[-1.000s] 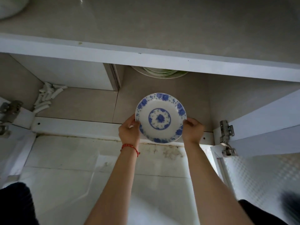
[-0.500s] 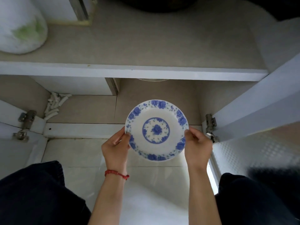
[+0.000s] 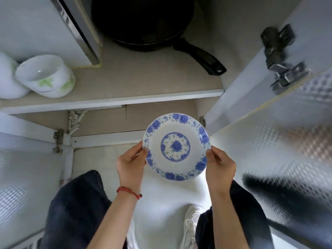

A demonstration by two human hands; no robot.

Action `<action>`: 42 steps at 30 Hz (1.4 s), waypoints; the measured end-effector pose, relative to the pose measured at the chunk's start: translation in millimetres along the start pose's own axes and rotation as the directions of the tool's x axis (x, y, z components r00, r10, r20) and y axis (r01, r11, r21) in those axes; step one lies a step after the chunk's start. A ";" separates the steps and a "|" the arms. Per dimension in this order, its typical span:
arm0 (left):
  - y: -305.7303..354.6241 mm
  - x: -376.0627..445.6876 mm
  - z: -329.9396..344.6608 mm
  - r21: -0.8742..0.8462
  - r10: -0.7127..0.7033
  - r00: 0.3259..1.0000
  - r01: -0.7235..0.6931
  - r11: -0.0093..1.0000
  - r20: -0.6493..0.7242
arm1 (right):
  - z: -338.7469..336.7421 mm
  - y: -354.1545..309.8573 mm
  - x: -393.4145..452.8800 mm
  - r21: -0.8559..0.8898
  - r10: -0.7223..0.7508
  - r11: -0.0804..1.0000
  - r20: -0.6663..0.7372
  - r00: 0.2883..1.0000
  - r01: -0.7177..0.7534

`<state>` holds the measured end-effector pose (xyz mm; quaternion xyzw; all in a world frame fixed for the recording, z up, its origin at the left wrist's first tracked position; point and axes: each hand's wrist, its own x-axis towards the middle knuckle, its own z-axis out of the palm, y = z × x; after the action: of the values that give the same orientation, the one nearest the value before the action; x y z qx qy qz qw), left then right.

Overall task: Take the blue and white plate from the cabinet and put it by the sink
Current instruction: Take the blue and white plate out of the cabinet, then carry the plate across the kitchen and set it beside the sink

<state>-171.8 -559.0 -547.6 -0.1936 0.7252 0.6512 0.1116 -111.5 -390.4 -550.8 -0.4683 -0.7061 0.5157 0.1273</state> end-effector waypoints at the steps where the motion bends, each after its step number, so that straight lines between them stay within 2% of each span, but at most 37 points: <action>1: 10.1 -8.0 -2.4 0.015 0.011 1.000 -0.011 1.000 0.003 | -7.9 -7.8 -6.8 0.007 0.010 1.000 -0.007 1.000 -0.010; 7: 73.8 -56.2 -19.6 0.015 0.017 1.000 -0.017 1.000 0.001 | -48.3 -59.6 -50.3 0.070 0.048 0.997 -0.039 0.998 -0.045; 10: 104.3 -84.3 -33.6 0.012 0.031 0.999 -0.031 0.999 -0.009 | -69.4 -87.3 -74.4 0.056 0.006 0.998 -0.047 0.999 -0.003; 15: 150.9 -126.0 -58.7 0.010 0.044 0.999 -0.043 0.999 -0.017 | -103.4 -133.2 -109.5 0.049 0.043 0.998 -0.012 0.999 -0.043; 21: 207.1 -157.4 -84.9 0.034 0.061 0.997 -0.062 0.998 0.038 | -133.6 -189.6 -148.8 0.067 0.053 0.997 -0.047 0.997 -0.050; 28: 256.7 -166.9 -113.9 0.067 0.136 0.977 -0.148 0.987 0.164 | -146.4 -229.7 -194.5 0.134 0.025 0.991 -0.144 0.989 -0.005; 35: 293.9 -171.2 -141.1 0.129 0.130 0.934 -0.181 0.975 0.332 | -159.0 -250.3 -248.3 0.220 0.044 0.975 -0.279 0.959 0.020; 42: 316.3 -204.5 -135.9 0.140 0.168 0.843 -0.275 0.951 0.511 | -193.8 -256.7 -297.6 0.296 0.071 0.953 -0.439 0.896 0.069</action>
<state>-110.3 -641.3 -160.6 0.0771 0.7542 0.6080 0.2359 38.3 -515.7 -158.6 -0.5488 -0.5701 0.4975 0.3554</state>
